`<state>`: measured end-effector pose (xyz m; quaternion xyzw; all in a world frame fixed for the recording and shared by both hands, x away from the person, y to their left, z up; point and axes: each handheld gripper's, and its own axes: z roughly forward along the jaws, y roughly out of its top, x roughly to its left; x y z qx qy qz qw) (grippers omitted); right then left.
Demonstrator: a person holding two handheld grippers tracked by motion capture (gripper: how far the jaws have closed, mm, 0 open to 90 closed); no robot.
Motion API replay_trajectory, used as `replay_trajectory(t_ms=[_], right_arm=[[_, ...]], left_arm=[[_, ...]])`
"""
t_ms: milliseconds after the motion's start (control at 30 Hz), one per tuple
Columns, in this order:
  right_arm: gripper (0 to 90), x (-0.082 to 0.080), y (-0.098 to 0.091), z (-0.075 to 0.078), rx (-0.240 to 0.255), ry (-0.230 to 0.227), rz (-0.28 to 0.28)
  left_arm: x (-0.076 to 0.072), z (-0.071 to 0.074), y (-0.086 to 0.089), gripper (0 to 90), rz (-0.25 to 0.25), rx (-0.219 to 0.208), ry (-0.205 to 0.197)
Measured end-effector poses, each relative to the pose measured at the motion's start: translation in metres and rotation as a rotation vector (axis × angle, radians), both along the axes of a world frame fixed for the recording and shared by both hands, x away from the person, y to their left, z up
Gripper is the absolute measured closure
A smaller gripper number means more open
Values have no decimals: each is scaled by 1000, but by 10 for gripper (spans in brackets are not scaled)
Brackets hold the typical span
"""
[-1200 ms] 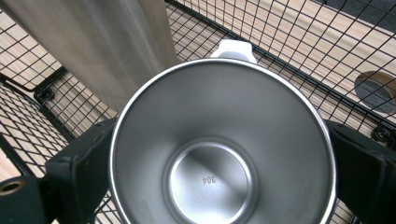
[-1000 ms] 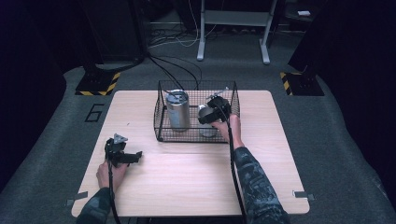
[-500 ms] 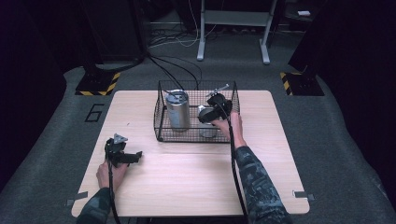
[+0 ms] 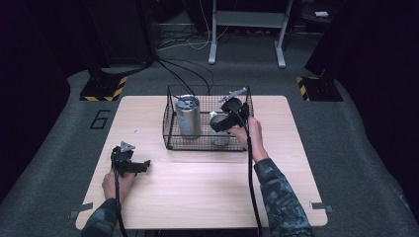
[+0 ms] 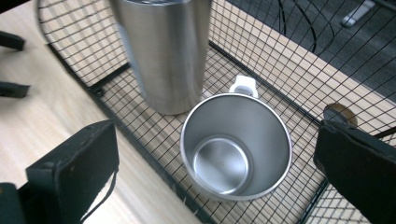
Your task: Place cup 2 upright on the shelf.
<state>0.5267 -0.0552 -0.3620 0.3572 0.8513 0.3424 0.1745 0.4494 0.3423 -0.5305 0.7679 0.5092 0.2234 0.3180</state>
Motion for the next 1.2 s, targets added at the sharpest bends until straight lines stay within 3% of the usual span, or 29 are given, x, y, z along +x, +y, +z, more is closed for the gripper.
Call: replay_trajectory(t_ms=[200,333,567,767,800,1200], right_arm=[[0,-24,-12,13,-16,-41,44],[0,-44,-21,16,-18,-59,41],[0,-71,-41,4,-23,-71,40],[0,-90,-63,-28,-50,-44,22],[0,-94,-68,-36,-50,-18,12],[0,-124,-118,-119,-45,94,-87]], left_arm=[[0,0,0,1,0,1,-1],[0,0,0,1,1,0,0],[0,0,0,1,1,0,0],[0,0,0,1,1,0,0],[0,0,0,1,1,0,0],[0,0,0,1,1,-2,0]])
